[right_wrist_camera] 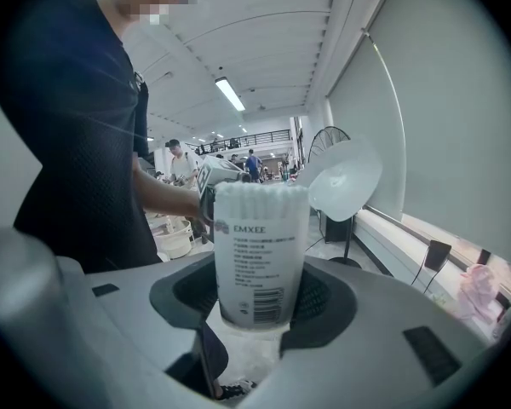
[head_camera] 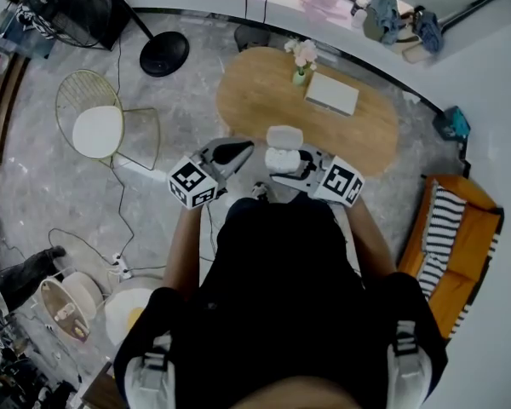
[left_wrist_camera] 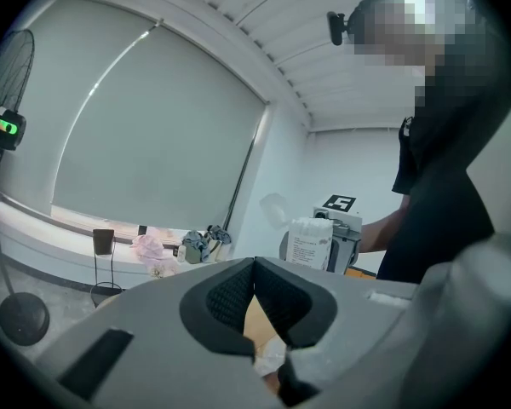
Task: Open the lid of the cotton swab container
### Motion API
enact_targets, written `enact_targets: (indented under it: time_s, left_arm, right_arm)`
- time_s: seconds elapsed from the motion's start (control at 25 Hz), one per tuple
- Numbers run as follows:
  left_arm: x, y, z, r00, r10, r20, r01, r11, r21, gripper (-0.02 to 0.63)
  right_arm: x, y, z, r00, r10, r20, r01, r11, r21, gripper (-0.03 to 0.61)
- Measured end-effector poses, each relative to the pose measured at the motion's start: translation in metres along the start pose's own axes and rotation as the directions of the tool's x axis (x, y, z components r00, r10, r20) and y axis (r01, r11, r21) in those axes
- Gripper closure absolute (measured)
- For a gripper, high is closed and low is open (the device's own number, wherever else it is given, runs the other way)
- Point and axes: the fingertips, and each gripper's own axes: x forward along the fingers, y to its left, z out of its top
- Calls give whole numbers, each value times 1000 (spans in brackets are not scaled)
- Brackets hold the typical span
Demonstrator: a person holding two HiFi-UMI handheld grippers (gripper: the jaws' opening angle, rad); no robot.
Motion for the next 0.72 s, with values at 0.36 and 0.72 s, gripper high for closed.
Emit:
enact_targets:
  time_s: [0.36,0.72]
  left_arm:
    - [8,-1,10,1000,-11,-4,11,1000,21,614]
    - [7,-3,7,1000,-4,-14,5,1000,8,614]
  right_arm:
    - [-1,0,1,1000,5,3,-5,1000,-2,379]
    - [-2,0,3,1000,-10,21,11,1000,-8,379]
